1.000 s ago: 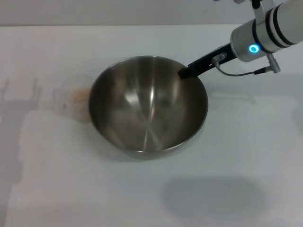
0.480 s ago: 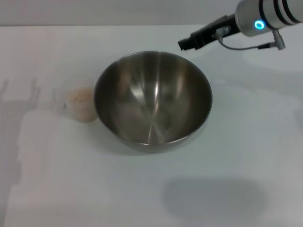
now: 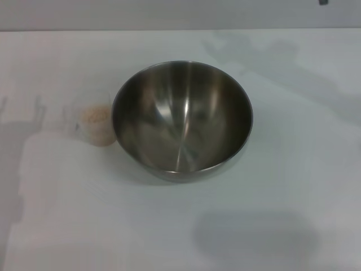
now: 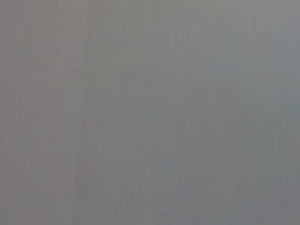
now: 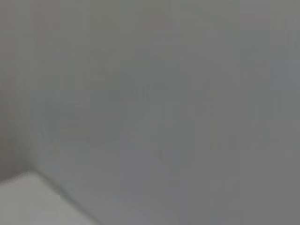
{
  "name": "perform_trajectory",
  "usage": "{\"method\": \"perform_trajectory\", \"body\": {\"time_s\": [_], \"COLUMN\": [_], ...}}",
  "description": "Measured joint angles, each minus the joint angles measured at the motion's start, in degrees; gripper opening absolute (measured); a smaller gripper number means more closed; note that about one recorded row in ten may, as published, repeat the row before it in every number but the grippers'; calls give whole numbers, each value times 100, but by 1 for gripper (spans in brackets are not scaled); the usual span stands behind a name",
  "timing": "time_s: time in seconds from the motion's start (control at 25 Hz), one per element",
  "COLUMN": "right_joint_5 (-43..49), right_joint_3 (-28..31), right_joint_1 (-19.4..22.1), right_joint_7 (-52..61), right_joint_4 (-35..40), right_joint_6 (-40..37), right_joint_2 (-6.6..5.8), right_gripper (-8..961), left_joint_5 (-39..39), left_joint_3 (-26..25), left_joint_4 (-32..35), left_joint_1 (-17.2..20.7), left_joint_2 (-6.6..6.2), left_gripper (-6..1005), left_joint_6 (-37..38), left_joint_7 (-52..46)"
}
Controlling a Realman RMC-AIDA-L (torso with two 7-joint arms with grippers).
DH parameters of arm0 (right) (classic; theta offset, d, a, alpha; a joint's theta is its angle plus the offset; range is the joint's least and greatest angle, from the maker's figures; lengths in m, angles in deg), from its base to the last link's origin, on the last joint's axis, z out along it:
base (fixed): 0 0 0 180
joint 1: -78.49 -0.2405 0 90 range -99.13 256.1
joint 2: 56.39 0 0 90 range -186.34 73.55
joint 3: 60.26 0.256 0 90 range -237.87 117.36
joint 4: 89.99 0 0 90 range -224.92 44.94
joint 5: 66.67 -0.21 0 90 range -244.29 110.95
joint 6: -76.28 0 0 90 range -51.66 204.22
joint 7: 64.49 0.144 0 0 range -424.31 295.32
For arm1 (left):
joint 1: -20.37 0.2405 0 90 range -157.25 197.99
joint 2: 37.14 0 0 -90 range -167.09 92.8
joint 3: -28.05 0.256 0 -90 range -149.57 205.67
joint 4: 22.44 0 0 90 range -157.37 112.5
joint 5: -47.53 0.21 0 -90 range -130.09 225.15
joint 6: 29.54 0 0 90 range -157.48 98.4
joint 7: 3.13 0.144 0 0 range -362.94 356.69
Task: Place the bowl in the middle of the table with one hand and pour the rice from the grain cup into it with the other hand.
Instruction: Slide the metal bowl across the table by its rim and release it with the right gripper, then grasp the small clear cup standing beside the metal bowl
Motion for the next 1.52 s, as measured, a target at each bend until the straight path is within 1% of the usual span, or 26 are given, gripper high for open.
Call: {"method": "perform_trajectory", "body": {"time_s": [0.08, 0.2, 0.4, 0.44, 0.6, 0.72, 0.84, 0.92, 1.04, 1.12, 1.2, 1.32, 1.44, 1.52], "right_joint_5": [-575, -1076, -1168, -1146, -903, -346, 433, 982, 1618, 1837, 1869, 1860, 1859, 1860], "right_joint_3": [-395, -1112, -2465, -2777, -3859, -4542, -4784, -4807, -4805, -4802, -4788, -4708, -4615, -4583], "right_joint_1": [193, 420, 650, 671, 691, 652, 647, 650, 651, 648, 681, 782, 839, 841], "right_joint_7": [-594, -1337, -2001, -2083, -2018, -1183, 453, 1923, 3898, 4769, 5201, 5595, 5689, 5697], "right_joint_4": [-12, -55, -134, -192, -545, -1044, -1664, -2260, -3390, -4262, -4880, -5474, -5655, -5716], "right_joint_6": [-766, -2020, -4156, -4691, -6873, -8355, -9418, -10122, -11250, -11826, -12105, -12266, -12303, -12348], "right_joint_2": [2, 3, 11, 10, 3, 1, -1, 3, 4, 4, 10, 18, 20, 13], "right_gripper": [408, 408, 408, 408, 408, 408, 408, 408, 408, 408, 408, 407, 407, 407], "left_joint_5": [0, 1, 1, 2, 19, 32, 34, 34, 39, 41, 46, 46, 49, 44], "left_joint_3": [0, 0, 0, 0, 18, 26, 43, 54, 138, 270, 429, 737, 1100, 1242], "left_joint_4": [0, -1, -1, 0, 12, 50, 61, 62, 52, 35, 32, 52, 41, 5], "left_joint_1": [2, 3, 3, 3, 3, -4, -12, 9, 114, 204, 291, 392, 496, 570], "left_joint_2": [0, 0, 0, -1, 1, 8, 9, 17, 39, 43, 42, 38, 41, 44], "left_gripper": [657, 656, 654, 654, 652, 651, 650, 650, 649, 648, 647, 646, 645, 645], "left_joint_6": [30, 48, 88, 88, 77, 42, -19, -43, -50, -50, -53, -98, -217, -363], "left_joint_7": [0, 0, 0, 0, 3, 6, 8, 9, 9, 9, 9, 9, 9, 14]}}
